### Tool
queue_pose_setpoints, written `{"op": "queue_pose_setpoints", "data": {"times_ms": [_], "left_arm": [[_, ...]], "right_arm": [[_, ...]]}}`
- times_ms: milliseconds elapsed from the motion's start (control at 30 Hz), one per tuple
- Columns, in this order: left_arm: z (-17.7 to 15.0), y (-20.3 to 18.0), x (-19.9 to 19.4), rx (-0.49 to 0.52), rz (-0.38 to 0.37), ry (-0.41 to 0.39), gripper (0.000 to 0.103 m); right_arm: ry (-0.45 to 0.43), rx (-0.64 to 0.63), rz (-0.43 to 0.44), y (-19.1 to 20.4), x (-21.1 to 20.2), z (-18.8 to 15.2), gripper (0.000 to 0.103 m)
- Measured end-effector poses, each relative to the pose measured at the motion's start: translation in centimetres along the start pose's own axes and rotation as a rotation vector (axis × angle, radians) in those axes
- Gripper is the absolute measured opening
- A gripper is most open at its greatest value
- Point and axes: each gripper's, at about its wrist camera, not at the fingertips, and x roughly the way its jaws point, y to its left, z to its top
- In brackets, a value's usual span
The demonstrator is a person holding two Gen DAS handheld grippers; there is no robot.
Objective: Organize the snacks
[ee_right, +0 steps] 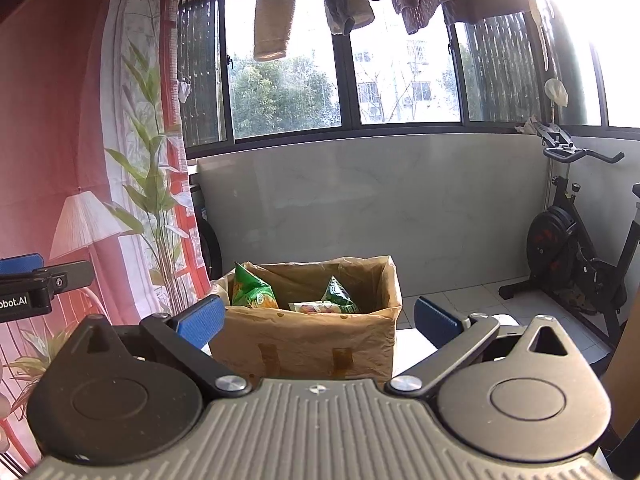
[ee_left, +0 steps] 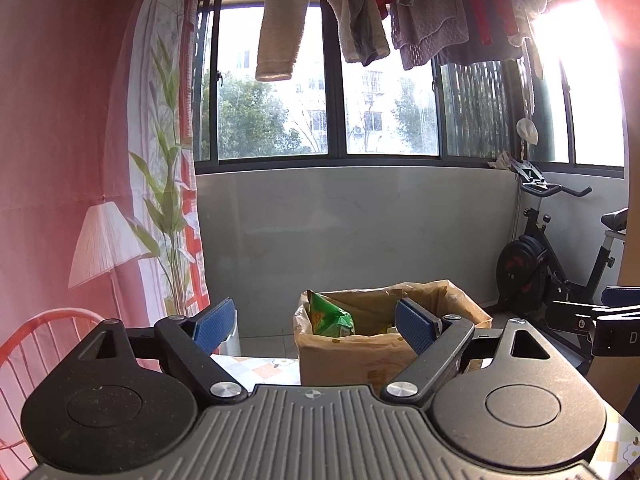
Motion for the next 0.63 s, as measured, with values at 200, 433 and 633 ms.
{"op": "queue_pose_setpoints", "data": {"times_ms": [200,433,633], "left_arm": [[-0.01,0.23,0.03,-0.003,0.003,0.006,0.089],[-0.13,0.42,0.15,-0.013,-0.004,0.016,0.089],[-0.39,0.72,0.29,-0.019,0.0,0.021,0.089]], "right_arm": [[0.001,0.001,0.007,0.19,-0.22,-0.14,0.103],[-0.001,-0.001,0.005,0.25,-0.31,-0.12,0.103],[0.004,-0.002,0.006,0.24,-0.22,-0.2,0.103]]}}
